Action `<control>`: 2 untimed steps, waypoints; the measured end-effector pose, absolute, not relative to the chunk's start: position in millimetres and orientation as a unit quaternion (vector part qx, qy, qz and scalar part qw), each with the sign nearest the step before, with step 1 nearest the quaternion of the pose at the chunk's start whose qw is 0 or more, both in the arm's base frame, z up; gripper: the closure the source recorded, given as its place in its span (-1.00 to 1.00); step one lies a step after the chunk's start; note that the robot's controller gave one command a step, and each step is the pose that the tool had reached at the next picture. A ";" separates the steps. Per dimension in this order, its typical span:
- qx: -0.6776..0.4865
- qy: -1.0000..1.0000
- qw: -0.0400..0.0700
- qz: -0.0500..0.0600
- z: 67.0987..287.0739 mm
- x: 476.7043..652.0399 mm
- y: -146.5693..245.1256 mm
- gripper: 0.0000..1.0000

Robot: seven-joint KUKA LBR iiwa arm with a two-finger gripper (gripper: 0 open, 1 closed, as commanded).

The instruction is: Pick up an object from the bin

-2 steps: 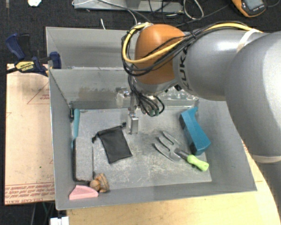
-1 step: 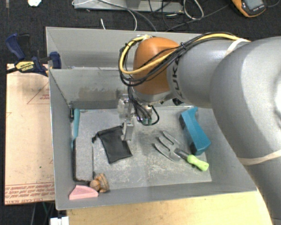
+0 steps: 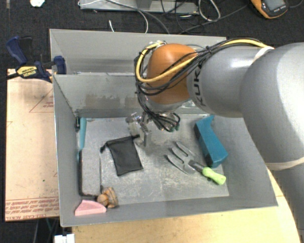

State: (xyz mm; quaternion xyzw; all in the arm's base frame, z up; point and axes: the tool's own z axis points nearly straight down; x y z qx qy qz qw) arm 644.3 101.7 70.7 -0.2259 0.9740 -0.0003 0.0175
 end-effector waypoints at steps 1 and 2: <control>-0.226 0.974 0.018 0.000 70.7 644.3 101.7 1.00; -0.226 0.974 0.018 0.000 70.7 643.8 103.8 1.00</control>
Offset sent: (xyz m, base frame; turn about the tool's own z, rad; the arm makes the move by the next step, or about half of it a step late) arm -0.0025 0.0060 -0.0007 -0.0005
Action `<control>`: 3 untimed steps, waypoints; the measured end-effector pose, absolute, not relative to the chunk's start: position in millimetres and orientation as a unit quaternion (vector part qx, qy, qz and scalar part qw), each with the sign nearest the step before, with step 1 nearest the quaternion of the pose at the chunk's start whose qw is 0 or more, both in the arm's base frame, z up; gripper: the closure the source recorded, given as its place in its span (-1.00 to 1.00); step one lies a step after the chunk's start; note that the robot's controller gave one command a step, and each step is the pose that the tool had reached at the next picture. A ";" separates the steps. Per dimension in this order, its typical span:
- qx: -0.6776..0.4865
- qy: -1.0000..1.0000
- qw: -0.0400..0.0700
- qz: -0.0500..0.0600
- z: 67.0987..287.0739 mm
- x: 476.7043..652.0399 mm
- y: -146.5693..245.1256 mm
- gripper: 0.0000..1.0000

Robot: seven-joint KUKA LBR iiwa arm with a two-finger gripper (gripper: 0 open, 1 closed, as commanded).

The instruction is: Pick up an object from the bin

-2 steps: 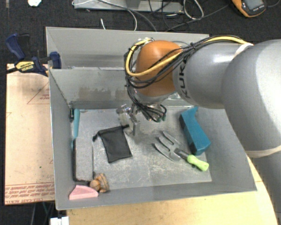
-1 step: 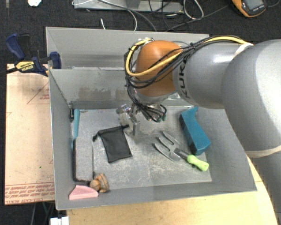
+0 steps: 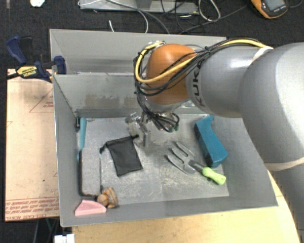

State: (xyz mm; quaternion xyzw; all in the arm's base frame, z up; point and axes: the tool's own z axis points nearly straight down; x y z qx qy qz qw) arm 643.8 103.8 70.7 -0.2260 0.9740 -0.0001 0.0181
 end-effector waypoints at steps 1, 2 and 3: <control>-0.317 0.948 0.020 -0.001 70.9 643.6 82.7 1.00; -0.274 0.961 0.021 -0.001 70.8 647.1 93.2 1.00; -0.279 0.960 0.022 0.000 70.8 650.1 89.6 1.00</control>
Offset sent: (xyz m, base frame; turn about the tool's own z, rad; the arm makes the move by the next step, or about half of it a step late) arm 0.0046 0.0030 -0.0007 -0.0374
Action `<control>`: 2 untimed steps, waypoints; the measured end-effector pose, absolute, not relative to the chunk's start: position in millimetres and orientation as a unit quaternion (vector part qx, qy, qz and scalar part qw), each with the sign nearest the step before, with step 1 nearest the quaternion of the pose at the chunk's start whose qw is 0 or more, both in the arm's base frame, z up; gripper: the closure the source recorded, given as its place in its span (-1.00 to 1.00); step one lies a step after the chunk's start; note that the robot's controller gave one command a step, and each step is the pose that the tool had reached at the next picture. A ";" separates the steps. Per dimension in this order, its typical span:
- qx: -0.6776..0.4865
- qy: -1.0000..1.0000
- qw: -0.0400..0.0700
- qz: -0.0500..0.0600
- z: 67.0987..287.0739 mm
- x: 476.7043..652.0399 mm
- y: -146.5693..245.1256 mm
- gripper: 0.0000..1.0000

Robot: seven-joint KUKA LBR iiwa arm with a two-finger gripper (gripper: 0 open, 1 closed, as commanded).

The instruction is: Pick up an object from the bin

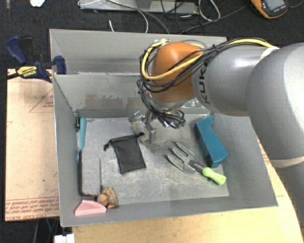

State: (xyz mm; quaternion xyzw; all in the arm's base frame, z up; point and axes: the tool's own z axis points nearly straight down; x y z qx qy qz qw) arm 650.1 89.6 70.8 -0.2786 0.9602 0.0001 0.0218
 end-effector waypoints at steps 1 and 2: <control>-0.276 0.961 0.023 0.001 70.9 640.1 84.4 1.00; -0.279 0.960 0.025 0.001 70.8 645.6 83.5 1.00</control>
Offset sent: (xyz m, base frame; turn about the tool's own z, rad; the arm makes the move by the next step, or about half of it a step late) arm -0.0016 -0.0083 -0.0008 -0.0083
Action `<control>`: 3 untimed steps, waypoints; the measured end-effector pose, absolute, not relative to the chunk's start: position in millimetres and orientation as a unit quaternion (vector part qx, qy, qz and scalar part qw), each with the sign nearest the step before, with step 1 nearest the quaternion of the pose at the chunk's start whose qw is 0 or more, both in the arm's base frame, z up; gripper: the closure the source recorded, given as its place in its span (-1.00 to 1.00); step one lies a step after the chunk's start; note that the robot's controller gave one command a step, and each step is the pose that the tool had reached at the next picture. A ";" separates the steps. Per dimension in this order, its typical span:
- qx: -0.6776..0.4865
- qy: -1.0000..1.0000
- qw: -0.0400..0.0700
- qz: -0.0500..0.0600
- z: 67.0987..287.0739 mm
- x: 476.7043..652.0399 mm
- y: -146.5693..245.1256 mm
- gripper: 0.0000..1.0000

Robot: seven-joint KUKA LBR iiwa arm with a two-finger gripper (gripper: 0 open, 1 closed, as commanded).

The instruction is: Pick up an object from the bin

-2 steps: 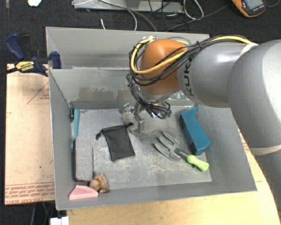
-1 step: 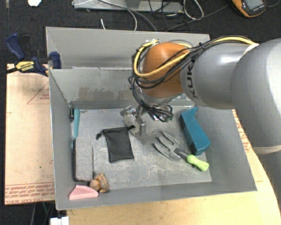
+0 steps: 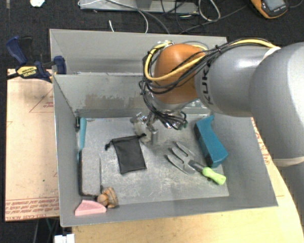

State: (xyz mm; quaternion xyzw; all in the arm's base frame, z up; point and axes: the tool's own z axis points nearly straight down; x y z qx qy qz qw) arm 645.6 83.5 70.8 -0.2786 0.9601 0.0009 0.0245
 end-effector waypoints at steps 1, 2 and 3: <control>-0.275 0.961 0.026 0.002 70.8 647.3 95.3 1.00; -0.270 0.962 0.027 0.003 70.9 640.7 91.9 1.00; -0.265 0.964 0.030 0.003 125.6 642.6 83.4 1.00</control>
Offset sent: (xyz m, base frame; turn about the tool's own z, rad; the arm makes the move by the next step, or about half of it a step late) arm -0.0115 -0.0021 -0.0008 0.0271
